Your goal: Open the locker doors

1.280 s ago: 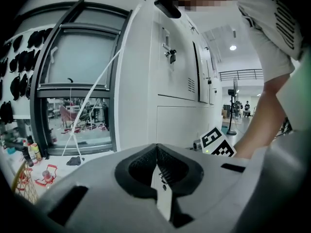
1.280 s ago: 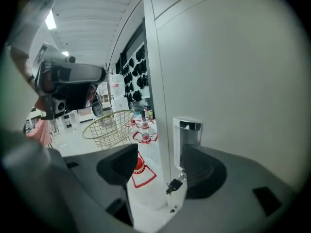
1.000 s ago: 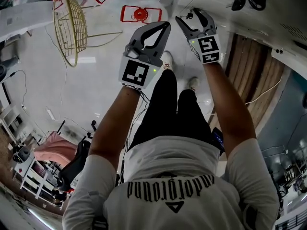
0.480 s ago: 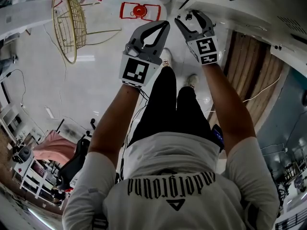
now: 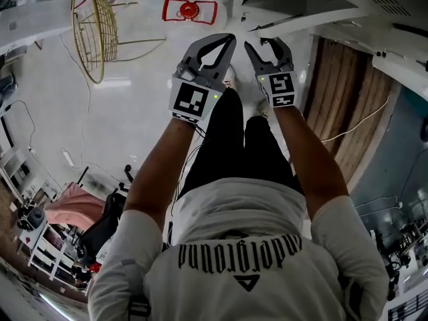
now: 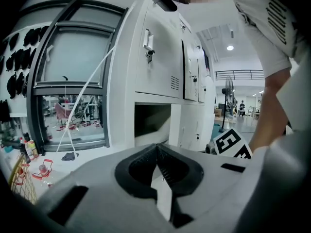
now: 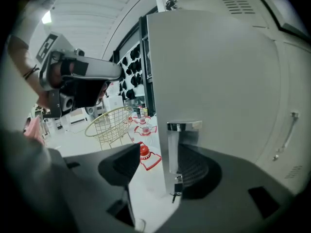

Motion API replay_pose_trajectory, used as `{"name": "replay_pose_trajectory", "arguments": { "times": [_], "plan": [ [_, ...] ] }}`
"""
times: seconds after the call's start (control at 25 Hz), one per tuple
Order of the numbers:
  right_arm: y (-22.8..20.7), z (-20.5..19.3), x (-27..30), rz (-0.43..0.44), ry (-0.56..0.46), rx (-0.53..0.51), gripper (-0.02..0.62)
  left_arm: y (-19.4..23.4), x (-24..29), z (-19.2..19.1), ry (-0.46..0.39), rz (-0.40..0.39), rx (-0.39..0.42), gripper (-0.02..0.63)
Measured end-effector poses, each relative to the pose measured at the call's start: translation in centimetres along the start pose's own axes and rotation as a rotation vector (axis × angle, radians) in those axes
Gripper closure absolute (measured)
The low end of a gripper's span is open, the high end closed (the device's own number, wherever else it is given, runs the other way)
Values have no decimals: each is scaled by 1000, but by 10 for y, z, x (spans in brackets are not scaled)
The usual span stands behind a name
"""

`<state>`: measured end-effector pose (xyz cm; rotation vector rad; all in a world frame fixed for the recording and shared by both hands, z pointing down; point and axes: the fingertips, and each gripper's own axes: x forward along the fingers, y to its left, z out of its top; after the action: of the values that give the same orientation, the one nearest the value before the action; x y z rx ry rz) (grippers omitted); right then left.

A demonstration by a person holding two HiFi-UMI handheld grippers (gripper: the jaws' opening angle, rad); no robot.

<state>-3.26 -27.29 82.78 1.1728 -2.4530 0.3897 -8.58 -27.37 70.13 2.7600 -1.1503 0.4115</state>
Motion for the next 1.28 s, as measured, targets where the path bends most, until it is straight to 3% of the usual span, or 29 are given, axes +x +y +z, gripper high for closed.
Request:
{"name": "replay_pose_trajectory", "arguments": {
  "times": [0.12,0.32,0.52,0.88,1.28],
  "plan": [
    [0,-9,-19,-33,0,20,370,-13,-6,-2,7,-9,0,598],
    [-11,-23,-49,-72,16,32,471,-37,-8,-2,11,-22,4,598],
    [-18,-39,-82,-54,41,4,469,-71,1,-2,15,-62,6,598],
    [-43,-74,-148,-75,70,47,491,-132,23,6,26,-149,10,598],
    [-88,-105,-203,-91,93,63,532,-171,51,18,35,-179,40,598]
  ]
}}
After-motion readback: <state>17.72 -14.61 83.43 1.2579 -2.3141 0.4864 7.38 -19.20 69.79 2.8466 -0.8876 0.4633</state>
